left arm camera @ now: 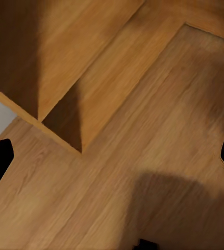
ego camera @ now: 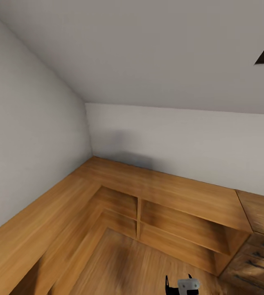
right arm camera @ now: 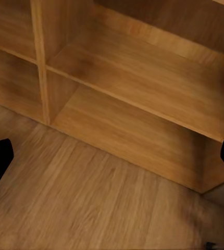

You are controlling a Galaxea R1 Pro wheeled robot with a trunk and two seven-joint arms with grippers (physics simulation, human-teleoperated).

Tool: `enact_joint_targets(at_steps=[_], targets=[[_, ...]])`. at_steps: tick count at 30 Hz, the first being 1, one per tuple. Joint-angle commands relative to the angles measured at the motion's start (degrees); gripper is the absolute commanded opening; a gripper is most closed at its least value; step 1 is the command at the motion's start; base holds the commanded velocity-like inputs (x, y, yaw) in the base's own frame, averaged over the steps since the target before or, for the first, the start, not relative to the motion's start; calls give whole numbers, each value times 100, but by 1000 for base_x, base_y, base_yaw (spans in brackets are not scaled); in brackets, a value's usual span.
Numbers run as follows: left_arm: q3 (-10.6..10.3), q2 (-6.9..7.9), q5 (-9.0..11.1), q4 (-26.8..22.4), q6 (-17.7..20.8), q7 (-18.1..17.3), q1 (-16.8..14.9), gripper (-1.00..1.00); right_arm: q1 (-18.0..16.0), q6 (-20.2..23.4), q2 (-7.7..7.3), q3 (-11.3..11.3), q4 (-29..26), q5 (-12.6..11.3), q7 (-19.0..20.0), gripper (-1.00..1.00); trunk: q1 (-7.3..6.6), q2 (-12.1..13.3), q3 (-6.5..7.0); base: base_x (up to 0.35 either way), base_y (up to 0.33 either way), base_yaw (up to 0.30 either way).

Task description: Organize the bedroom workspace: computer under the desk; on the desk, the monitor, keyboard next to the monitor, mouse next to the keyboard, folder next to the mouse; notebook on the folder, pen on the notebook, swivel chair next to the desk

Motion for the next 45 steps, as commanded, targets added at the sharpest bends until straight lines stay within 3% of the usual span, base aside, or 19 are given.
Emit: enact_joint_targets(at_steps=[1,21,32,45], targets=[[-27,1,58,0,-22,0,-3,100,-7,-18,5,49,10,-45,-15,100,4,-12,-10,28,5,-286],[-27,1,58,1,-20,6,-3,100,-7,-8,8,49,9,-54,-15,100,4,-12,-4,124,74,-294],[-27,1,58,1,-22,6,-3,100,-7,-16,8,49,9,-55,-15,100,4,-12,-4,89,213,-300],[-26,1,58,1,-24,6,-3,100,-7,-18,13,48,2,-60,-15,100,4,-12,-4,6,13,-300]])
